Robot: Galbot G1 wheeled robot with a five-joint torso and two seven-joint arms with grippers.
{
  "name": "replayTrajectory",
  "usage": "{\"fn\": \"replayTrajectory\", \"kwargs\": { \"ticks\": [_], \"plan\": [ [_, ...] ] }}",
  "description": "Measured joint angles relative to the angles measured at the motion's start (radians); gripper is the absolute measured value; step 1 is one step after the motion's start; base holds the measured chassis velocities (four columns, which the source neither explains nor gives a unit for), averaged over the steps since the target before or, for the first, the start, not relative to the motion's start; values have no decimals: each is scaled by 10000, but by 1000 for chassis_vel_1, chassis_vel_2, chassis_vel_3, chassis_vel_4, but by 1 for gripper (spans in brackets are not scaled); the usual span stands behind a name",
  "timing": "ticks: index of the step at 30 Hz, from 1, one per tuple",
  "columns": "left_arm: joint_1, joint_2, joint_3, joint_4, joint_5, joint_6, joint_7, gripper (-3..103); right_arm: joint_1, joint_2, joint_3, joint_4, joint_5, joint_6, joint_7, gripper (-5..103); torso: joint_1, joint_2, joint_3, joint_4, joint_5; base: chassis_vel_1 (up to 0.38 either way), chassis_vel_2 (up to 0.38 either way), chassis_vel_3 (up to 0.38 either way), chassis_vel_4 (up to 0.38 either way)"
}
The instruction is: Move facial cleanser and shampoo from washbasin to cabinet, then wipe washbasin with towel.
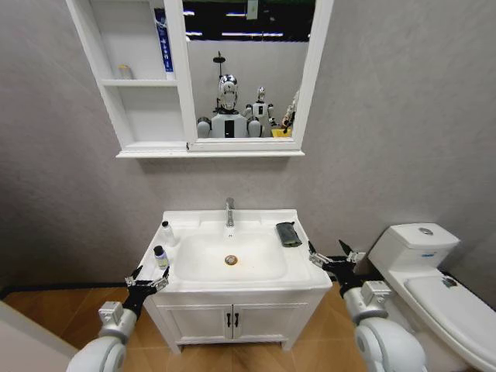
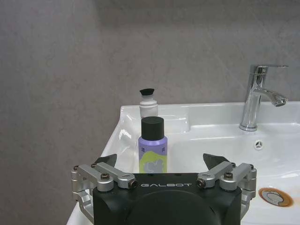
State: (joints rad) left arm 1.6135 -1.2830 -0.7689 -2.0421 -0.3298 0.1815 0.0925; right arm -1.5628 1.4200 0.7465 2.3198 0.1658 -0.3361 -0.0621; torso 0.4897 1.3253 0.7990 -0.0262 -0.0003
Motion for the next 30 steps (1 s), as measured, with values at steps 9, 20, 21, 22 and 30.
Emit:
{"fn": "replayTrajectory", "kwargs": {
  "ticks": [9,20,21,22,30],
  "plan": [
    [-614,168,277,516,-23,0,-234,100,295,-104,-27,-190,91,2,-29,100,0,0,0,0,0,0,0,0,0],
    [-1383,436,913,1239,-78,37,-441,100,396,-101,32,-354,78,-12,-32,100,0,0,0,0,0,0,0,0,0],
    [-1383,436,913,1239,-78,37,-441,100,396,-101,32,-354,78,-12,-32,100,0,0,0,0,0,0,0,0,0],
    [-1476,500,1008,1321,-98,48,-488,100,392,-73,35,-375,67,3,-32,100,0,0,0,0,-1,0,0,0,0],
    [-1798,709,1207,1648,-220,153,-711,100,366,-27,45,-556,43,381,-220,100,-1,0,0,0,0,0,0,0,0]
  ]
}}
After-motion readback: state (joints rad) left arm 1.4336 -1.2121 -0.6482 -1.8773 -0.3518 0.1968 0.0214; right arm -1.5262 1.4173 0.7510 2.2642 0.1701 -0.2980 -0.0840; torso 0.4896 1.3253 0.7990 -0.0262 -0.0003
